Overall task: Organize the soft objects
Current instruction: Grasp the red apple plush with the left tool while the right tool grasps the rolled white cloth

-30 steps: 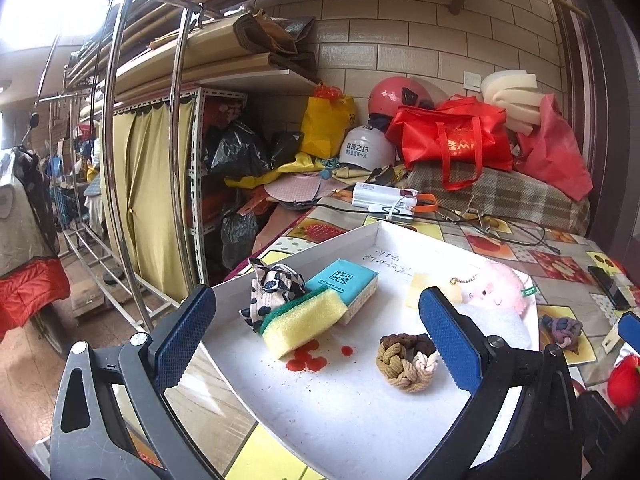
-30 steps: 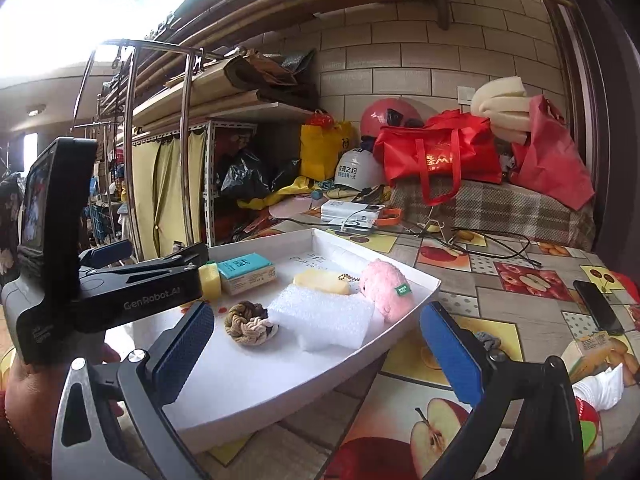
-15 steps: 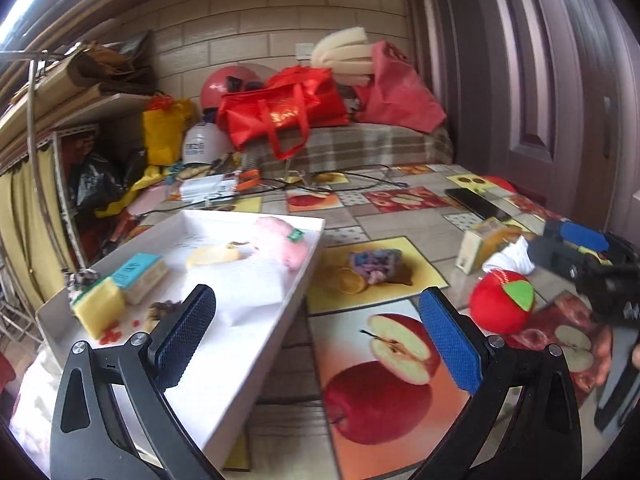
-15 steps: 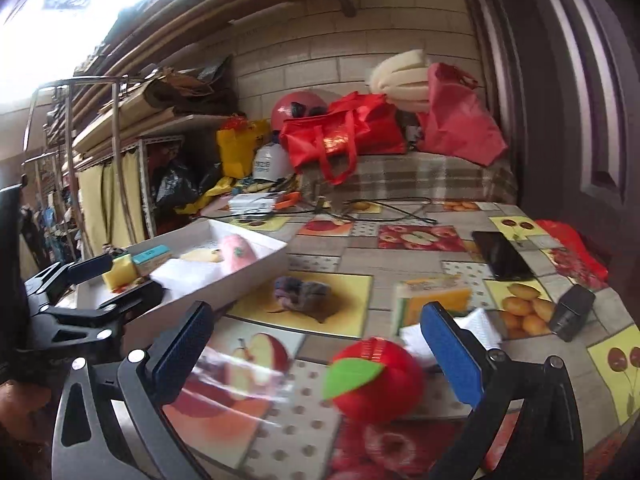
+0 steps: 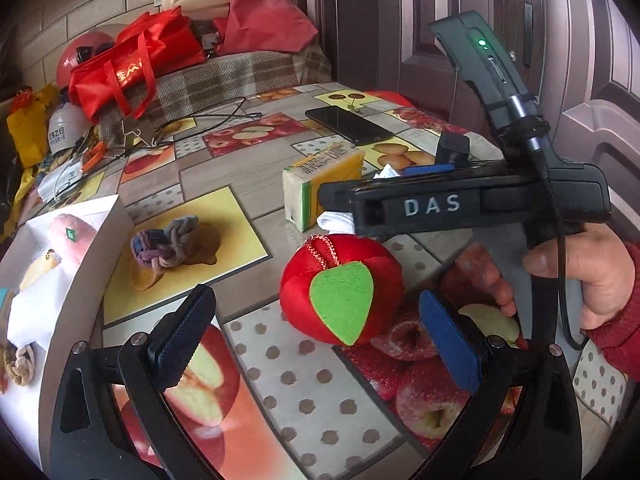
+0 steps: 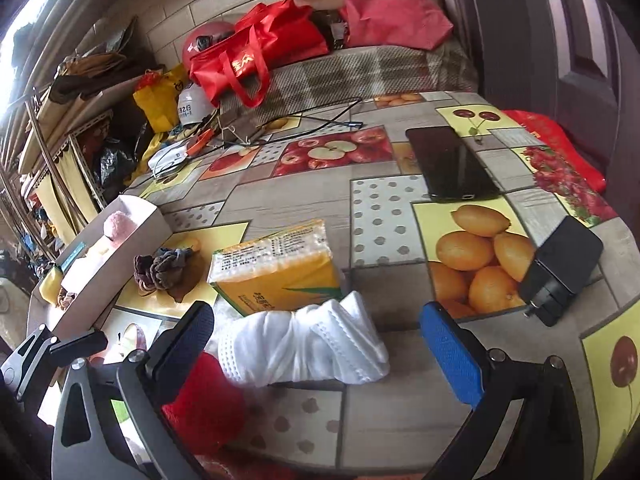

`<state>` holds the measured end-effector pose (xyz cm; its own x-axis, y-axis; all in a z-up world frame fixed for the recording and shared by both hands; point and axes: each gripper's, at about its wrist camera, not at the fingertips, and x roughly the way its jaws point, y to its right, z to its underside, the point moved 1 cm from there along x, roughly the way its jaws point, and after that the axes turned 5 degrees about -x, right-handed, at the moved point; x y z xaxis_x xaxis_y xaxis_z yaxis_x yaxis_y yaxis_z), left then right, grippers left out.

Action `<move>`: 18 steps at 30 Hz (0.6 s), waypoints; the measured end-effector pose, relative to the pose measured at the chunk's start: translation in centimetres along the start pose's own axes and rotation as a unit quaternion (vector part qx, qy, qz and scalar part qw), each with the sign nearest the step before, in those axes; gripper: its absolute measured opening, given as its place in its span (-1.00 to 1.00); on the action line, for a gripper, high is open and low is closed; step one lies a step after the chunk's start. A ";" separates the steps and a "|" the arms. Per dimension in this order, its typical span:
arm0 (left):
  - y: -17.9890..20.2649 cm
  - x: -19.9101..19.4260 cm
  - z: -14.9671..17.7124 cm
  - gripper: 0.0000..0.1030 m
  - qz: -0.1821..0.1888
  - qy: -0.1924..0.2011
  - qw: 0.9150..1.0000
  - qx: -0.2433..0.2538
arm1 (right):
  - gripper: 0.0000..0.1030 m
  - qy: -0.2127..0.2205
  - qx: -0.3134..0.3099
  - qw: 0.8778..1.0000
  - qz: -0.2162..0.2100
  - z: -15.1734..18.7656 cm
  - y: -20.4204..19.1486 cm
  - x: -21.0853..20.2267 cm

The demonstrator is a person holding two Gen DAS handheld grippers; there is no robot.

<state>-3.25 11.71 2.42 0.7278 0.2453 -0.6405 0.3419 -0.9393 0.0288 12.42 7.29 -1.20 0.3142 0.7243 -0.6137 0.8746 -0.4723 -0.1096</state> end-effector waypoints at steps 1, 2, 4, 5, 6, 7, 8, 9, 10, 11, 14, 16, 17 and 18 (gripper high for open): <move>0.1 0.3 -0.1 0.99 -0.002 -0.004 1.000 -0.002 | 1.00 -0.015 -0.007 1.000 -0.003 0.0 -0.3 0.6; 0.2 0.7 -0.4 0.99 -0.001 -0.009 1.000 -0.004 | 0.97 -0.028 -0.012 1.000 -0.003 0.1 -0.5 1.0; 0.2 1.8 -0.9 0.99 -0.001 -0.020 1.000 -0.006 | 0.82 -0.044 -0.014 0.999 0.000 0.1 -0.6 1.7; 0.3 2.3 -1.1 0.99 -0.001 -0.028 1.000 -0.008 | 0.73 -0.049 -0.012 0.999 0.001 0.2 -0.5 1.8; 0.2 3.0 -1.2 0.98 0.000 -0.040 0.999 -0.011 | 0.66 -0.047 -0.011 0.999 0.002 0.2 -0.4 1.7; 0.1 3.5 -1.1 0.79 -0.001 -0.055 0.998 -0.015 | 0.59 -0.045 -0.012 0.999 -0.002 0.1 -0.4 1.6; -0.1 3.9 -1.1 0.44 0.003 -0.063 0.998 -0.019 | 0.51 -0.044 -0.013 0.999 -0.004 0.2 -0.4 1.5; -0.3 3.9 -1.1 0.26 0.003 -0.065 0.998 -0.025 | 0.46 -0.043 -0.013 0.999 -0.003 0.2 -0.4 1.5; -0.6 3.8 -1.1 0.26 0.003 -0.063 0.998 -0.032 | 0.45 -0.043 -0.013 0.999 -0.003 0.1 -0.4 1.5; -0.8 3.6 -1.1 0.26 0.004 -0.059 0.998 -0.039 | 0.43 -0.042 -0.012 0.999 -0.003 0.2 -0.4 1.4; -1.4 2.8 -1.2 0.26 0.002 -0.036 0.998 -0.053 | 0.39 -0.030 0.000 1.000 0.002 0.0 0.0 1.0; -1.6 1.9 -1.2 0.26 -0.006 -0.013 0.998 -0.058 | 0.39 -0.012 0.009 1.000 0.008 -0.2 0.4 0.4; -1.7 1.3 -1.2 0.26 -0.012 0.002 0.998 -0.060 | 0.39 0.001 0.012 1.000 0.011 -0.2 0.4 -0.2; -1.7 0.6 -1.1 0.26 -0.019 0.020 0.998 -0.063 | 0.39 0.017 0.012 1.000 0.013 -0.2 0.4 -0.8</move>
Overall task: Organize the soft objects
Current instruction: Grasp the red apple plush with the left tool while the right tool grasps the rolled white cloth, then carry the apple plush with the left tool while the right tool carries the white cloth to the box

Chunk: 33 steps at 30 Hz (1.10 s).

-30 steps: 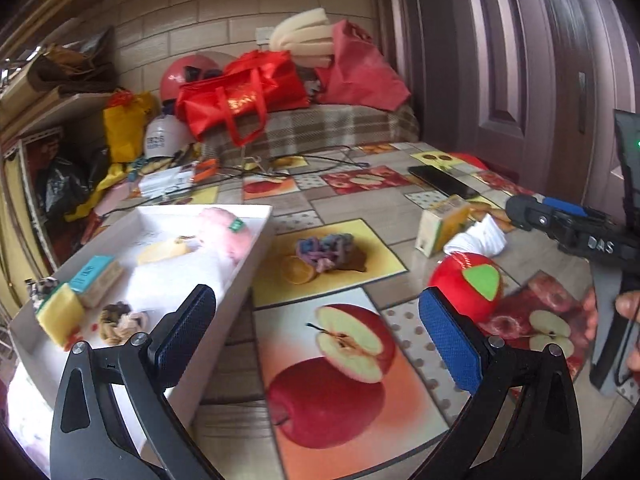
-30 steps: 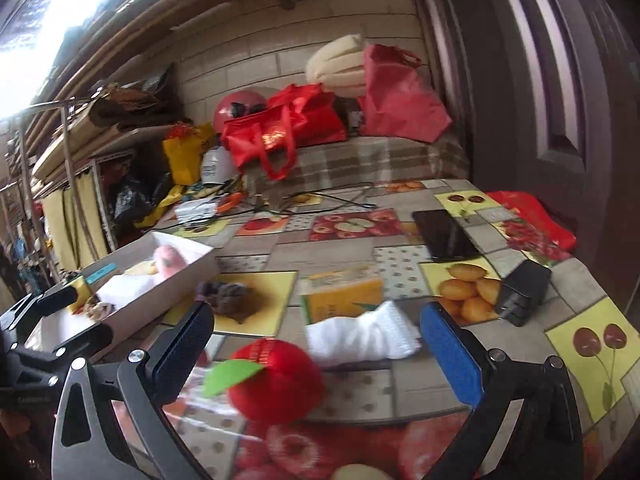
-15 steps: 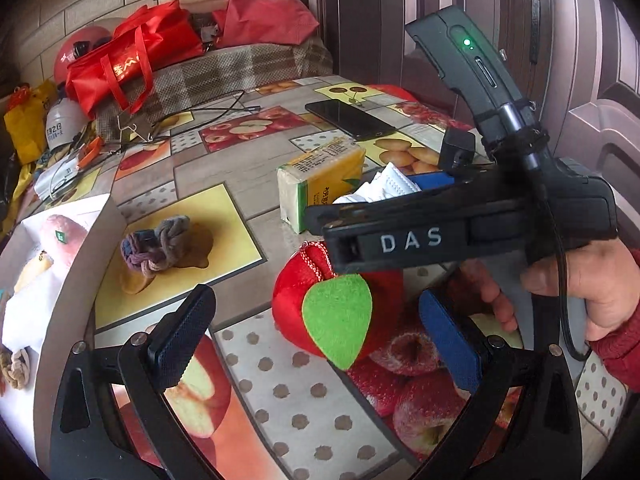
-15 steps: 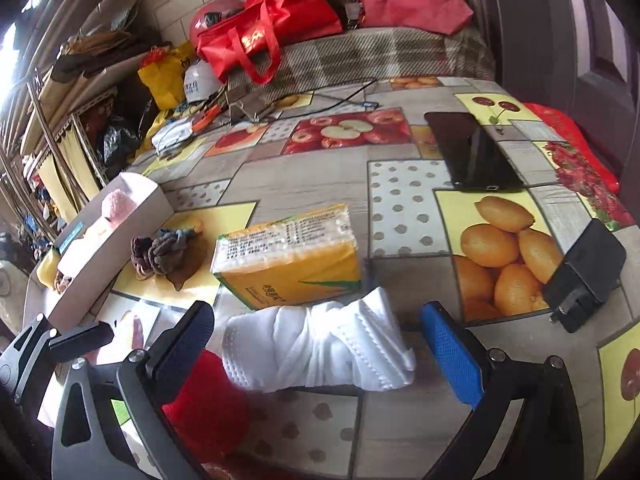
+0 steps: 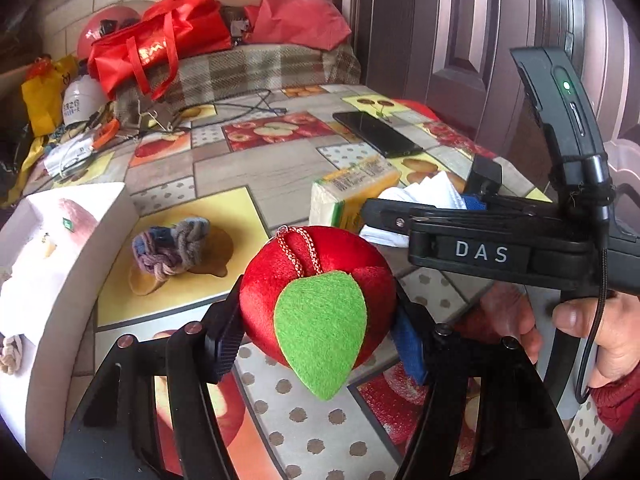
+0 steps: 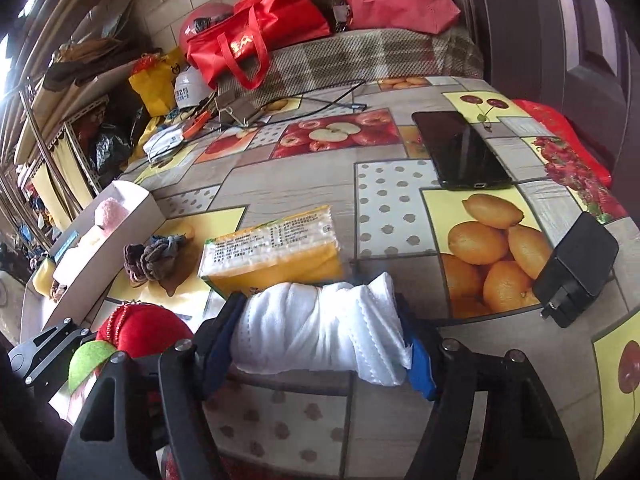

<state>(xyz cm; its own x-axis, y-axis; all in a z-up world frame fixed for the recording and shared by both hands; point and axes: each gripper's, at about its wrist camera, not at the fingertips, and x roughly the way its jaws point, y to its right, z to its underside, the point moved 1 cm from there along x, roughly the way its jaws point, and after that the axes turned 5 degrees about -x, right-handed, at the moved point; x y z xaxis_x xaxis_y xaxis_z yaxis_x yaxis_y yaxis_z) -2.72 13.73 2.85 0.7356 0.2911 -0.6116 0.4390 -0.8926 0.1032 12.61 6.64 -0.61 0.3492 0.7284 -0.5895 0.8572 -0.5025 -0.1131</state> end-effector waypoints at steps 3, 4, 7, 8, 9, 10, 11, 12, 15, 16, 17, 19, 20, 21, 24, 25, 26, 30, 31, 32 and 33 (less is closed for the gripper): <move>-0.3 -2.0 0.0 0.26 -0.031 0.056 0.998 -0.010 | 0.39 0.062 -0.009 0.998 0.009 0.1 -0.5 -2.3; -0.4 -2.5 0.1 0.26 -0.044 0.072 0.996 -0.014 | 0.39 0.088 -0.014 0.996 0.013 0.2 -0.7 -3.3; -0.8 -4.0 0.4 0.26 -0.066 0.109 0.992 -0.023 | 0.39 0.143 -0.029 0.989 0.030 0.9 -1.6 -5.6; -0.9 -4.3 0.5 0.27 -0.072 0.118 0.990 -0.026 | 0.39 0.154 -0.034 0.987 0.035 1.2 -2.0 -6.1; -1.1 -4.5 0.5 0.27 -0.076 0.124 0.989 -0.028 | 0.39 0.163 -0.042 0.985 0.038 1.4 -2.4 -6.6; -1.2 -4.7 0.5 0.27 -0.078 0.130 0.988 -0.030 | 0.39 0.172 -0.052 0.983 0.042 1.6 -2.9 -7.0; -1.3 -4.8 0.6 0.27 -0.079 0.133 0.987 -0.031 | 0.39 0.178 -0.063 0.981 0.047 1.8 -3.5 -7.3; -1.5 -5.0 0.6 0.27 -0.082 0.133 0.987 -0.032 | 0.39 0.181 -0.072 0.980 0.050 1.9 -4.0 -7.5; -1.9 -5.9 1.1 0.27 -0.078 0.143 0.986 -0.030 | 0.39 0.178 -0.077 0.980 0.050 1.9 -4.6 -7.3; -1.8 -6.3 1.3 0.27 -0.081 0.147 0.986 -0.021 | 0.39 0.177 -0.078 0.980 0.051 1.9 -4.8 -7.2; -1.7 -6.7 1.6 0.27 -0.085 0.152 0.985 -0.012 | 0.39 0.177 -0.081 0.980 0.050 2.0 -5.1 -7.2; -2.0 -7.7 2.3 0.27 -0.092 0.158 0.983 0.000 | 0.39 0.176 -0.089 0.979 0.047 2.1 -5.8 -7.0; -2.4 -8.0 2.5 0.27 -0.095 0.158 0.983 -0.002 | 0.39 0.175 -0.093 0.979 0.044 2.1 -6.3 -6.9; -3.0 -8.4 2.8 0.27 -0.097 0.159 0.982 -0.008 | 0.39 0.175 -0.096 0.979 0.039 2.2 -6.6 -6.9; -4.9 -9.6 3.4 0.27 -0.106 0.166 0.980 -0.033 | 0.39 0.175 -0.103 0.979 0.029 2.5 -8.2 -6.9; -5.4 -9.9 3.6 0.27 -0.110 0.168 0.979 -0.039 | 0.39 0.177 -0.106 0.978 0.024 2.7 -8.9 -6.9; -6.0 -10.3 3.7 0.27 -0.115 0.169 0.978 -0.045 | 0.39 0.175 -0.112 0.978 0.020 2.9 -9.6 -6.8; -7.8 -11.5 4.6 0.27 -0.131 0.171 0.974 -0.063 | 0.38 0.179 -0.130 0.975 0.007 3.5 -12.4 -6.7; -8.3 -11.7 4.8 0.27 -0.136 0.169 0.974 -0.068 | 0.38 0.176 -0.127 0.976 -0.001 3.5 -12.8 -6.6; -8.9 -12.0 5.0 0.28 -0.139 0.168 0.973 -0.075 | 0.38 0.176 -0.128 0.976 -0.004 3.5 -13.2 -6.6; -9.3 -12.2 5.2 0.28 -0.143 0.168 0.972 -0.082 | 0.38 0.178 -0.130 0.975 -0.006 3.7 -13.6 -6.7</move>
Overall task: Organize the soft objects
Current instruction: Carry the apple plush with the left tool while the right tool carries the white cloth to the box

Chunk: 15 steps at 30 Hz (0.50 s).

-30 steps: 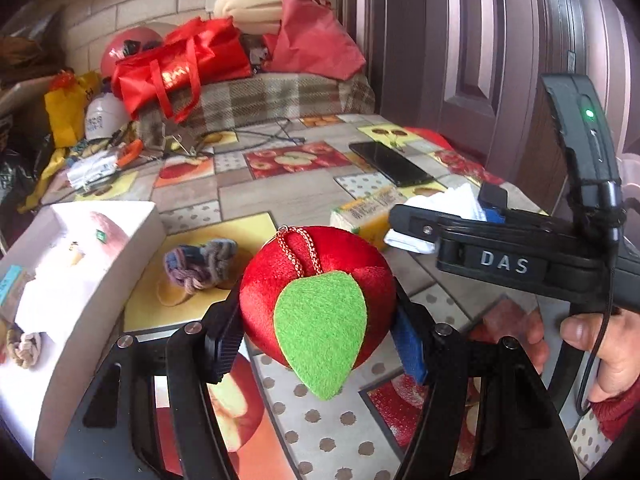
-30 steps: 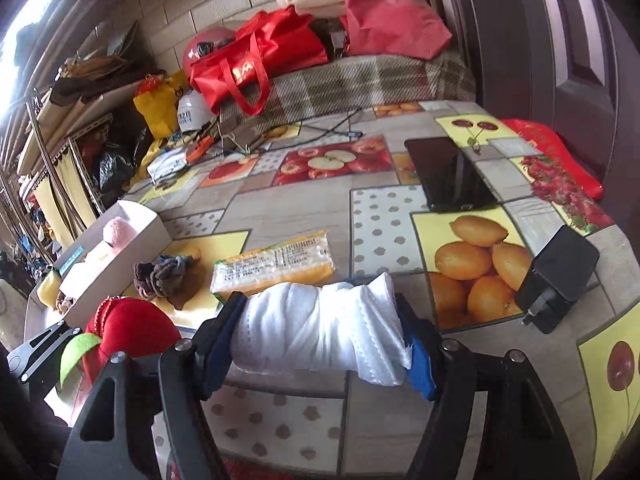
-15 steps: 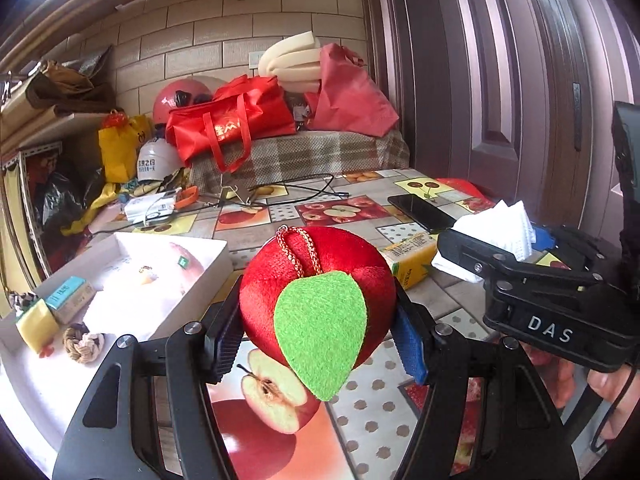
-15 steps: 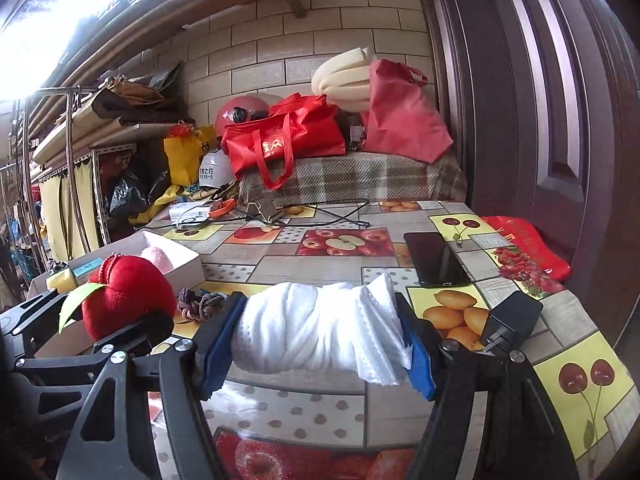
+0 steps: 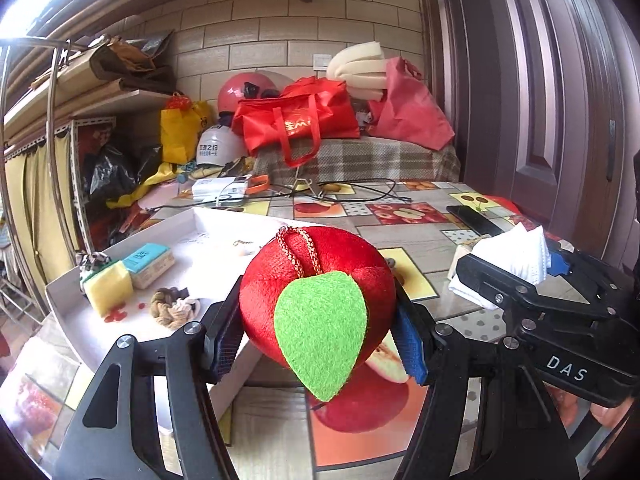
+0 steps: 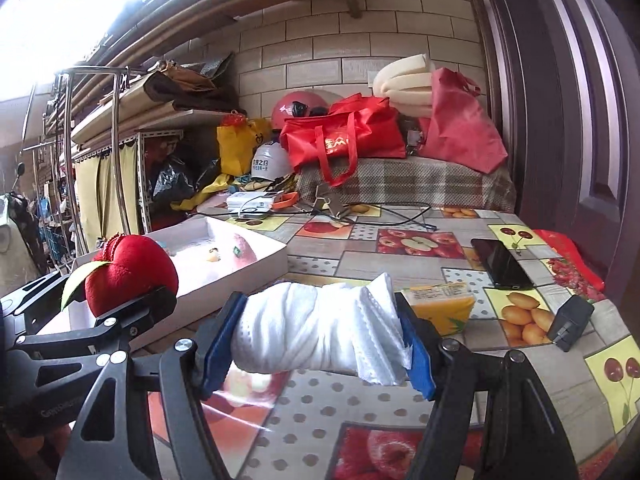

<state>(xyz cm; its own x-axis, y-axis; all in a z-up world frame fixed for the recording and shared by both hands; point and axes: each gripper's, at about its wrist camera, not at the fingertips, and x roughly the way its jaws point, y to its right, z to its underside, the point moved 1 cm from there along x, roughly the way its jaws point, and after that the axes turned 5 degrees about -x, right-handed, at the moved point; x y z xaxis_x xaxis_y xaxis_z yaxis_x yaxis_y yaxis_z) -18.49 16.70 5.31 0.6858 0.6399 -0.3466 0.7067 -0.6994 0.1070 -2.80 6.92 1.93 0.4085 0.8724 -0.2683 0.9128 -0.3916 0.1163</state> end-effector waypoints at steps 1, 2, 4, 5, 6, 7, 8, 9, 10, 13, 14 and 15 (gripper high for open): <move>-0.6 -0.1 0.0 0.28 -0.005 0.000 1.000 -0.006 | 0.38 0.001 -0.003 1.000 -0.003 0.0 -0.4 -0.1; -1.1 -0.2 0.0 0.28 -0.009 0.000 1.000 -0.012 | 0.38 0.001 -0.006 1.000 -0.006 0.0 -0.8 -0.1; -2.0 -0.4 0.0 0.28 -0.017 0.001 1.000 -0.024 | 0.38 0.000 -0.008 1.000 -0.011 0.0 -1.4 -0.2; -2.4 -0.5 0.0 0.28 -0.019 0.001 0.999 -0.030 | 0.38 0.000 -0.008 1.000 -0.012 -0.1 -1.7 -0.1; -2.8 -0.6 0.0 0.28 -0.022 0.000 0.999 -0.035 | 0.38 -0.001 -0.008 1.000 -0.013 -0.1 -1.8 -0.1; -3.1 -0.6 0.1 0.28 -0.025 0.000 0.999 -0.040 | 0.38 -0.001 -0.008 1.000 -0.013 -0.1 -2.1 -0.1; -3.4 -0.7 0.1 0.28 -0.027 0.000 0.999 -0.045 | 0.38 -0.001 -0.008 1.000 -0.013 -0.1 -2.2 -0.2; -3.7 -0.7 0.1 0.28 -0.029 0.000 0.998 -0.049 | 0.38 -0.002 -0.009 1.000 -0.012 -0.1 -2.4 -0.1; -3.9 -0.7 0.1 0.28 -0.032 0.000 0.998 -0.052 | 0.38 -0.002 -0.010 1.000 -0.012 -0.1 -2.5 -0.1; -4.5 -0.8 0.0 0.28 -0.042 0.003 0.998 -0.051 | 0.38 -0.004 -0.011 1.000 -0.012 -0.1 -2.8 0.0; -4.7 -0.9 0.0 0.28 -0.047 0.006 0.998 -0.046 | 0.38 -0.005 -0.011 1.000 -0.012 -0.1 -3.0 0.1; -5.0 -1.1 0.0 0.28 -0.052 0.008 0.998 -0.042 | 0.38 -0.005 -0.012 1.000 -0.013 -0.2 -3.1 0.3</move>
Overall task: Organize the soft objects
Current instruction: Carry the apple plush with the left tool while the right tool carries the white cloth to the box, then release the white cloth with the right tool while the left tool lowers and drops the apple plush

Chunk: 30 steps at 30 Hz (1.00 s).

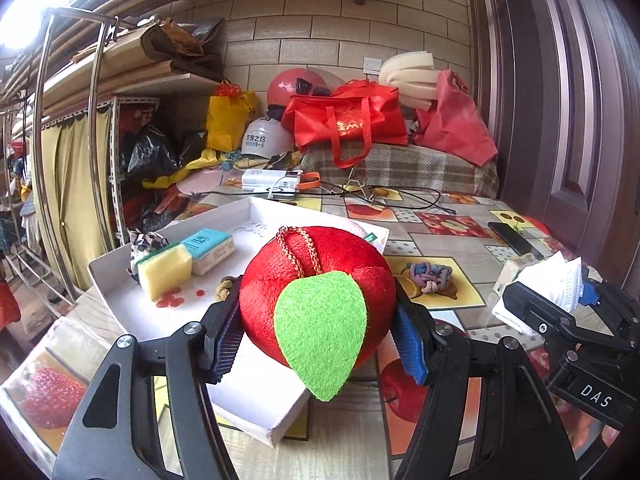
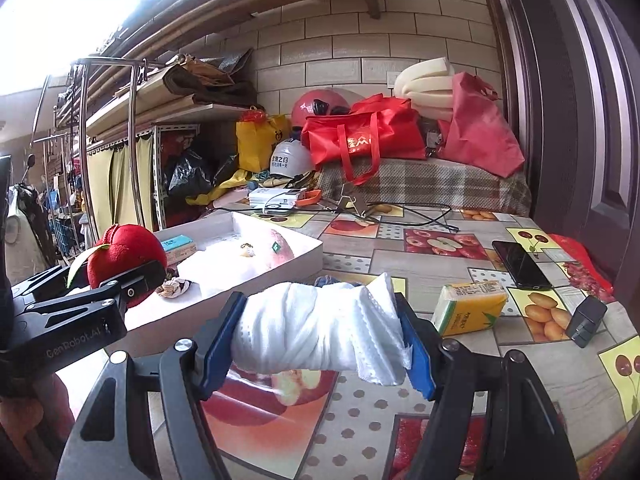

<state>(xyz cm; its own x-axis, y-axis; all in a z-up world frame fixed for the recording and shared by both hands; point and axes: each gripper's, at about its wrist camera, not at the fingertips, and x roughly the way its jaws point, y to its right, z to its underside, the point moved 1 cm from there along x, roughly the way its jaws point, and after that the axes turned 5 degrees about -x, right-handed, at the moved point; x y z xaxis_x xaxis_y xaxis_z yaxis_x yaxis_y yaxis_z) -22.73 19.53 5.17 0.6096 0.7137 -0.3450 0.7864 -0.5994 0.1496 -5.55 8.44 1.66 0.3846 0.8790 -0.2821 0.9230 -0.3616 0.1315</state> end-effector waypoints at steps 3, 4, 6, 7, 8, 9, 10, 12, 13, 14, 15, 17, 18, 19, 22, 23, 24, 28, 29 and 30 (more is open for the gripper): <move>-1.6 -0.1 -0.3 0.28 -0.015 0.006 1.000 -0.002 | 0.38 -0.002 -0.005 1.000 -0.004 -0.1 -0.7 0.5; -2.4 -0.1 -0.4 0.28 -0.020 0.007 1.000 -0.008 | 0.38 -0.001 -0.007 1.000 -0.005 -0.2 -1.0 0.7; -4.1 0.0 -0.6 0.28 -0.030 0.005 0.999 -0.024 | 0.38 0.000 -0.013 1.000 -0.009 -0.4 -1.7 1.0; -4.8 0.1 -0.6 0.28 -0.035 0.004 0.999 -0.032 | 0.38 0.001 -0.016 1.000 -0.011 -0.4 -2.0 1.1; -5.6 0.2 -0.7 0.28 -0.039 0.004 0.998 -0.039 | 0.38 0.002 -0.018 1.000 -0.013 -0.5 -2.2 1.3; -6.2 0.2 -0.7 0.28 -0.043 0.003 0.998 -0.046 | 0.38 0.002 -0.019 1.000 -0.015 -0.6 -2.5 1.5; -6.7 0.3 -0.8 0.28 -0.047 0.002 0.998 -0.048 | 0.38 0.003 -0.019 1.000 -0.017 -0.7 -2.8 1.7; -7.4 0.5 -0.9 0.28 -0.055 0.003 0.997 -0.046 | 0.38 0.004 -0.022 1.000 -0.021 -1.0 -3.4 2.1; -7.7 0.6 -1.0 0.28 -0.058 0.003 0.997 -0.043 | 0.38 0.005 -0.024 0.999 -0.023 -1.1 -3.7 2.3; -7.9 0.8 -1.0 0.28 -0.061 0.003 0.997 -0.040 | 0.38 0.006 -0.026 0.999 -0.026 -1.2 -4.1 2.6; -8.1 1.0 -1.1 0.28 -0.066 0.004 0.997 -0.034 | 0.38 0.006 -0.030 0.999 -0.029 -1.4 -4.5 2.8; -8.6 1.4 -1.2 0.28 -0.074 0.007 0.997 -0.023 | 0.38 0.007 -0.037 0.999 -0.035 -1.6 -5.3 3.3; -8.9 1.7 -1.3 0.28 -0.076 0.006 0.997 -0.019 | 0.38 0.007 -0.040 0.998 -0.039 -1.8 -5.7 3.7; -9.1 2.0 -1.4 0.28 -0.074 0.004 0.997 -0.014 | 0.38 0.006 -0.043 0.998 -0.044 -2.0 -6.1 4.1; -9.3 2.9 -1.6 0.28 -0.064 -0.005 0.998 0.000 | 0.38 -0.004 -0.046 0.997 -0.061 -2.5 -7.2 5.8; -9.4 3.3 -1.7 0.28 -0.059 -0.011 0.998 0.001 | 0.38 -0.010 -0.049 0.996 -0.070 -2.7 -7.6 6.4; -9.6 3.6 -1.8 0.28 -0.058 -0.016 0.998 0.001 | 0.38 -0.017 -0.053 0.996 -0.077 -2.8 -8.0 7.1; -10.0 4.8 -2.2 0.28 -0.047 -0.028 0.998 0.002 | 0.38 -0.039 -0.075 0.991 -0.104 -3.4 -9.8 9.0; -10.1 5.2 -2.4 0.28 -0.044 -0.031 0.999 0.002 | 0.38 -0.046 -0.085 0.989 -0.111 -3.4 -10.4 9.4; -10.2 5.6 -2.5 0.28 -0.041 -0.035 0.999 0.002 | 0.38 -0.054 -0.095 0.987 -0.121 -3.4 -11.0 9.8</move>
<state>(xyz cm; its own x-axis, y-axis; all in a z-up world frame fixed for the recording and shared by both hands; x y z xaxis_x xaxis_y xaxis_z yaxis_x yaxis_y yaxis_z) -27.10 30.54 4.08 0.5339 0.7335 -0.4207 0.8332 -0.5410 0.1144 -11.95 22.11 0.71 0.1623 0.8901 -0.4259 0.9726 -0.0714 0.2213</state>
